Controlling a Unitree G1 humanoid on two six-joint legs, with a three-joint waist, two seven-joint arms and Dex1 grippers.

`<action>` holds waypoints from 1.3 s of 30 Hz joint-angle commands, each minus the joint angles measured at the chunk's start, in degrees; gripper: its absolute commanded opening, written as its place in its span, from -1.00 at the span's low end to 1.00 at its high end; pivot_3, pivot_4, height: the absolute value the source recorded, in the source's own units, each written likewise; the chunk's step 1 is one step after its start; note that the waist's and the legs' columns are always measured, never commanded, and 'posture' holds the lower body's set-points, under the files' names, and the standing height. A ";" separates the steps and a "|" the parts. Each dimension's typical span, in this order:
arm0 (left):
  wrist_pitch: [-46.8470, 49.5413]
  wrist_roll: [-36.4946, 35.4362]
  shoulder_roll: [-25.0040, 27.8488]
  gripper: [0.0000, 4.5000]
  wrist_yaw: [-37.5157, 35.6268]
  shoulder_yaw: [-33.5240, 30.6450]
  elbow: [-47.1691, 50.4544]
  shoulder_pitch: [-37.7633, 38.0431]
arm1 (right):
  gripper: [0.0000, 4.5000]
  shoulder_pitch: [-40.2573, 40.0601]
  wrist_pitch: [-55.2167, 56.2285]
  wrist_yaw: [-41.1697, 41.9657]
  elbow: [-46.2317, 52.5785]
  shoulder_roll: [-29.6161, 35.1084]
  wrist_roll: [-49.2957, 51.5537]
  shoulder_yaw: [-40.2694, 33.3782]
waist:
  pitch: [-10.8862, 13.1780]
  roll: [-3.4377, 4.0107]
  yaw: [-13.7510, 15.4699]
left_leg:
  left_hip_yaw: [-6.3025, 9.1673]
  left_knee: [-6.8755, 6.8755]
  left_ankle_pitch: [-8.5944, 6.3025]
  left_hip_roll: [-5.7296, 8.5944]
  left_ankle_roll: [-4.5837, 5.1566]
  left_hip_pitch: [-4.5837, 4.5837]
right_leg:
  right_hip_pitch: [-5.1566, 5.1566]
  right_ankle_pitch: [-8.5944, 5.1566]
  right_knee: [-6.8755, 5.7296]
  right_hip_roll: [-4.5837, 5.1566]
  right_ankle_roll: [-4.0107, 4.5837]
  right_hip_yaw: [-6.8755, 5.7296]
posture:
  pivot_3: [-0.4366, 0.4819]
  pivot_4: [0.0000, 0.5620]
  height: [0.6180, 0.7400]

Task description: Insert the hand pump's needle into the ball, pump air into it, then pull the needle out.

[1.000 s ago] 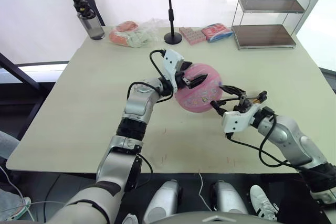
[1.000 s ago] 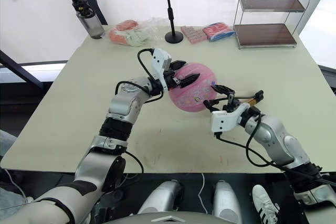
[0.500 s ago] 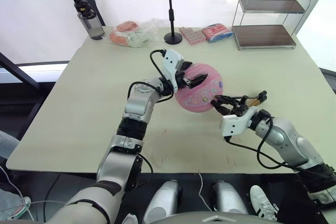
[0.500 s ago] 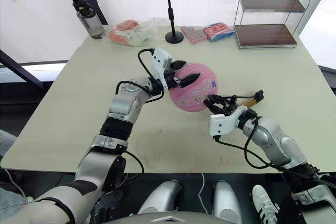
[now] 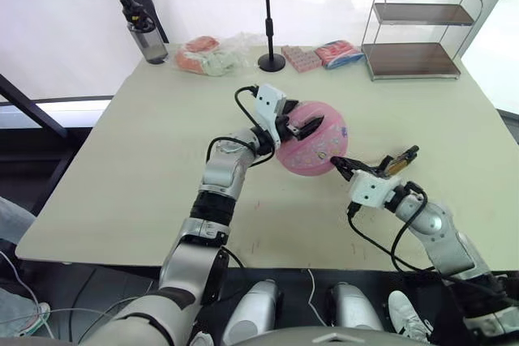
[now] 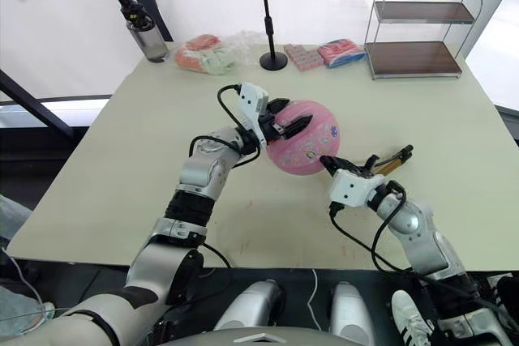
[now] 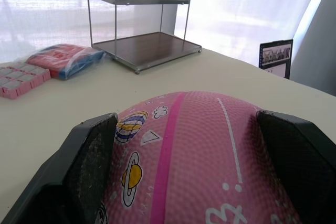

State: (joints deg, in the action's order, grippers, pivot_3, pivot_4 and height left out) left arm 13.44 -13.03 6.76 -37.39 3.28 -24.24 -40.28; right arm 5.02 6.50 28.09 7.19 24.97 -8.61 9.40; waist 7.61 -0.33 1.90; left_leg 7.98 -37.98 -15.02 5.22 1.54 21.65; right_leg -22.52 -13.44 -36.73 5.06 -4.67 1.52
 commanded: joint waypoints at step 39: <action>-4.63 8.72 -1.81 1.00 10.24 5.45 -25.28 4.25 | -0.96 -11.53 3.49 5.10 8.09 -4.02 19.57 -7.73 | -1.42 0.40 2.19 | 0.45 0.25 -0.52 0.86 0.84 -0.92 | 1.22 -0.83 0.26 0.93 -1.01 -0.50 | -0.05 -0.47 1.00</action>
State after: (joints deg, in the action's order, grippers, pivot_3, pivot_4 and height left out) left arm 4.21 -11.09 3.10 -33.74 7.30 -34.26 -41.46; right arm -5.30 5.81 30.54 8.54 20.08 7.65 2.98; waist 6.19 0.06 4.09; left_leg 8.44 -37.73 -15.55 6.11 2.40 20.72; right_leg -21.29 -14.28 -36.47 6.02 -5.69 1.02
